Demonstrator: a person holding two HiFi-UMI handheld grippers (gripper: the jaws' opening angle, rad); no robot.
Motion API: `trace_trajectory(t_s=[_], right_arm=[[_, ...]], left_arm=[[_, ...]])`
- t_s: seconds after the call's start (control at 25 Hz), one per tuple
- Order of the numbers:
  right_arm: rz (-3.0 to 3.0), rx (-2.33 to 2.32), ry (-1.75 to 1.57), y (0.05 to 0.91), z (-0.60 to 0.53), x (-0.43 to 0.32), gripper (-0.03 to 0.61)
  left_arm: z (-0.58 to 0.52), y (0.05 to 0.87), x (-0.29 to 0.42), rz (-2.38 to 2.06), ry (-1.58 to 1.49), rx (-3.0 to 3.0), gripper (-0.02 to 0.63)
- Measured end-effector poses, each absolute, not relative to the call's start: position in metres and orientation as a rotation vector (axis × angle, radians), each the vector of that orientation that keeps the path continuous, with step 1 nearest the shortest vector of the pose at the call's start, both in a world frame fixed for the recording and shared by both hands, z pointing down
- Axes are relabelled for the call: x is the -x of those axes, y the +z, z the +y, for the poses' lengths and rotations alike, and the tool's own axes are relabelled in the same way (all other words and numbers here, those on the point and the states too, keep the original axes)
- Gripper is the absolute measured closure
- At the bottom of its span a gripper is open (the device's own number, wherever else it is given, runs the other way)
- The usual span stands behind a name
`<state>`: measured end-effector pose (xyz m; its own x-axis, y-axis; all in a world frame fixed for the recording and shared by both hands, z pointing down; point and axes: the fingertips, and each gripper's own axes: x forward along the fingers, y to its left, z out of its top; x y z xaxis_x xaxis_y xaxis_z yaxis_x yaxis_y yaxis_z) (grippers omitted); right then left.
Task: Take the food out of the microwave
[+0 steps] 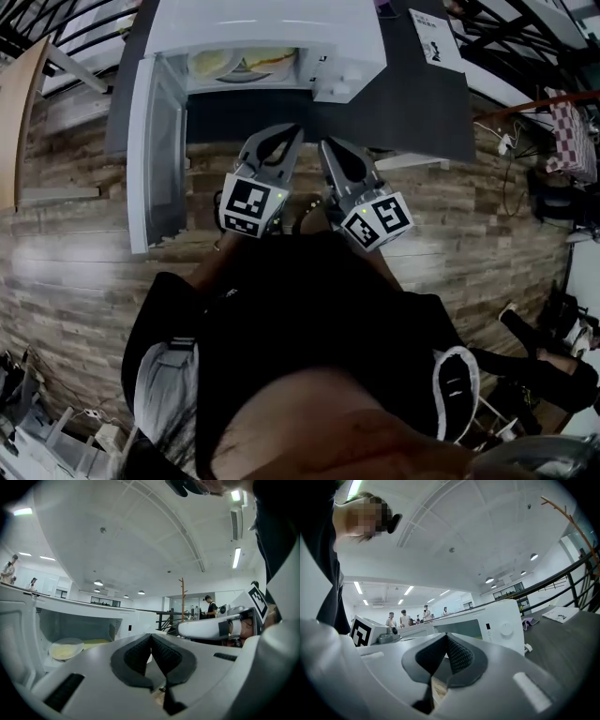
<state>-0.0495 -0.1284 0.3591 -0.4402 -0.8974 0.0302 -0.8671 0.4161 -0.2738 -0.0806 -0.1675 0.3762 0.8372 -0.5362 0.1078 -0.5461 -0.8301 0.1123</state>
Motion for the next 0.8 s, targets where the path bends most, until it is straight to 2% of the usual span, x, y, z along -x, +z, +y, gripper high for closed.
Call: trace_trajectory(t_s=[0.8], right_arm=[[2.61,1.461,-0.38,0.361,-0.163,0.067,0.58]], left_arm=[[-0.189,0.381,0.103,-0.957,0.138,-2.82,0.606]])
